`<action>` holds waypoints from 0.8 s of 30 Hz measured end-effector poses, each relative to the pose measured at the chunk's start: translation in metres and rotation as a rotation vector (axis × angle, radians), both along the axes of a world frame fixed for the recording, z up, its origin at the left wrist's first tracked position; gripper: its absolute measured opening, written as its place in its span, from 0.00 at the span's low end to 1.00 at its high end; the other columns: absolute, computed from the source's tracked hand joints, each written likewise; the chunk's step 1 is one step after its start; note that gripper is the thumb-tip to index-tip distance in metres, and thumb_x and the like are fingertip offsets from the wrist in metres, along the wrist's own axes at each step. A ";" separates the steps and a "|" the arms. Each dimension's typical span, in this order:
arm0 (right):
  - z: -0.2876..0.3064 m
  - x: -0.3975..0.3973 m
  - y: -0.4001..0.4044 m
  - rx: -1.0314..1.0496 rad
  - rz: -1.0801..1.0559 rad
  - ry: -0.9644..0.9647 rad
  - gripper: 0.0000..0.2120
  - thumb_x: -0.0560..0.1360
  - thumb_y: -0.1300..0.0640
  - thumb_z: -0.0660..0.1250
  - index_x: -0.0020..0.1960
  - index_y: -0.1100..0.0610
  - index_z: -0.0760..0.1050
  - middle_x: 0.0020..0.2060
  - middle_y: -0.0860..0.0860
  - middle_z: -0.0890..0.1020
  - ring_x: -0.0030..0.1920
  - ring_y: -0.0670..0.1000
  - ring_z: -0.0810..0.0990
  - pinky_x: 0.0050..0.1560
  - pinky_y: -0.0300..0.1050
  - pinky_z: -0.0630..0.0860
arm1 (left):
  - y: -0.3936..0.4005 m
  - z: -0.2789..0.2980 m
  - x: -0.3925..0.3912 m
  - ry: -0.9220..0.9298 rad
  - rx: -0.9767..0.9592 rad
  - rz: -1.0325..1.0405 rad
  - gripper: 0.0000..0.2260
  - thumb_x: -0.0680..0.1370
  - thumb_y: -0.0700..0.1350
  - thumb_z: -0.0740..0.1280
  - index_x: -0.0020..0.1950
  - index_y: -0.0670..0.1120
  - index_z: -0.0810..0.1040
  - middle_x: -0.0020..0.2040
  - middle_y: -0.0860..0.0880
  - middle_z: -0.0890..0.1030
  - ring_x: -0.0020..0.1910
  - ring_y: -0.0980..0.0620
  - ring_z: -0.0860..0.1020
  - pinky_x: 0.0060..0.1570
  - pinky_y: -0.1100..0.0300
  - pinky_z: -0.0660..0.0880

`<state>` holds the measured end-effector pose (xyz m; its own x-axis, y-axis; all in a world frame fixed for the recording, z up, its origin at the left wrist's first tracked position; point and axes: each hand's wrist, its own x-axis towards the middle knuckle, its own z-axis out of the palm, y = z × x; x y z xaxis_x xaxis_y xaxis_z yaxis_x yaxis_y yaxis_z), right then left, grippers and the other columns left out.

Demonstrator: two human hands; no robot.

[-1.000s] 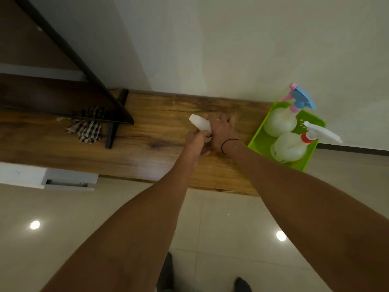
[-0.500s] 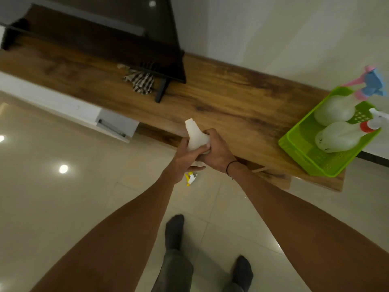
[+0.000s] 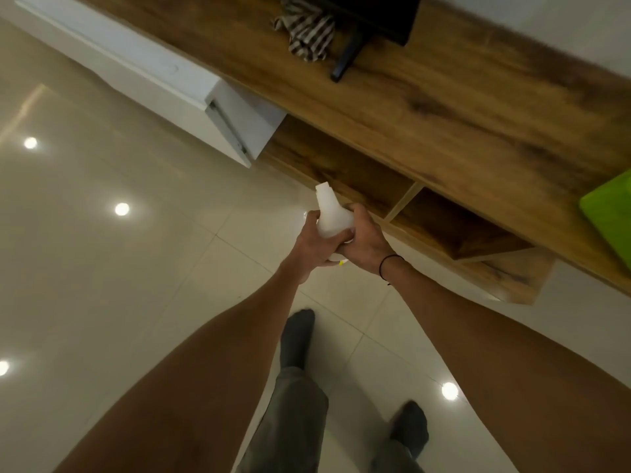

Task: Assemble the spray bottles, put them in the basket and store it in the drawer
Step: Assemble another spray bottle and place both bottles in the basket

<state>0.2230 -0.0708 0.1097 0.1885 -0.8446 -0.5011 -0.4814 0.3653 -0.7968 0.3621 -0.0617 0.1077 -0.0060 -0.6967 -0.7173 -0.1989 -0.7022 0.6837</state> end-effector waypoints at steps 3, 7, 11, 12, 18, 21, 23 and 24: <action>-0.029 0.018 -0.002 0.010 0.025 0.000 0.42 0.68 0.59 0.81 0.75 0.51 0.61 0.67 0.54 0.73 0.63 0.56 0.77 0.63 0.56 0.81 | -0.002 -0.028 0.020 -0.069 -0.015 -0.038 0.37 0.74 0.56 0.78 0.76 0.53 0.62 0.66 0.49 0.73 0.63 0.45 0.79 0.47 0.49 0.87; -0.078 0.037 -0.001 0.027 0.114 0.015 0.50 0.68 0.56 0.83 0.78 0.49 0.54 0.70 0.55 0.71 0.65 0.55 0.75 0.67 0.57 0.78 | -0.005 -0.072 0.044 -0.164 -0.031 -0.040 0.39 0.73 0.57 0.79 0.77 0.52 0.61 0.67 0.48 0.74 0.63 0.44 0.79 0.56 0.47 0.85; -0.135 0.047 0.002 0.051 0.123 0.022 0.56 0.67 0.59 0.83 0.80 0.48 0.49 0.70 0.55 0.71 0.64 0.51 0.73 0.59 0.43 0.74 | -0.002 -0.122 0.063 -0.212 -0.060 -0.059 0.41 0.71 0.56 0.80 0.78 0.52 0.62 0.66 0.50 0.73 0.64 0.46 0.76 0.59 0.50 0.84; -0.149 0.049 0.003 0.064 0.113 0.026 0.56 0.67 0.59 0.83 0.80 0.48 0.49 0.70 0.55 0.71 0.65 0.51 0.72 0.58 0.42 0.73 | -0.003 -0.133 0.065 -0.217 -0.049 -0.056 0.42 0.71 0.56 0.81 0.78 0.52 0.62 0.66 0.50 0.72 0.64 0.45 0.76 0.58 0.48 0.84; -0.220 0.053 0.002 0.052 0.148 0.196 0.53 0.65 0.55 0.84 0.79 0.49 0.55 0.70 0.56 0.71 0.70 0.55 0.69 0.65 0.52 0.71 | -0.013 -0.187 0.067 -0.271 -0.027 -0.060 0.42 0.69 0.54 0.82 0.77 0.52 0.62 0.66 0.47 0.73 0.65 0.42 0.76 0.57 0.42 0.84; -0.252 0.044 0.000 -0.088 0.397 0.583 0.49 0.67 0.53 0.82 0.79 0.49 0.57 0.74 0.57 0.67 0.74 0.61 0.65 0.65 0.60 0.75 | -0.019 -0.213 0.066 -0.306 -0.029 -0.079 0.42 0.70 0.53 0.82 0.77 0.51 0.62 0.63 0.47 0.73 0.65 0.41 0.75 0.56 0.41 0.84; -0.267 0.037 0.000 -0.090 0.398 0.790 0.45 0.69 0.52 0.80 0.78 0.47 0.58 0.76 0.58 0.61 0.75 0.63 0.62 0.61 0.61 0.77 | -0.021 -0.220 0.069 -0.308 -0.019 -0.081 0.41 0.70 0.53 0.82 0.76 0.51 0.63 0.62 0.48 0.73 0.64 0.42 0.75 0.54 0.41 0.84; -0.277 0.033 0.000 -0.046 0.326 0.837 0.43 0.70 0.50 0.79 0.77 0.46 0.58 0.75 0.58 0.60 0.74 0.64 0.62 0.59 0.62 0.78 | -0.022 -0.227 0.070 -0.301 -0.008 -0.081 0.40 0.70 0.52 0.82 0.76 0.52 0.63 0.62 0.48 0.73 0.64 0.41 0.76 0.54 0.41 0.84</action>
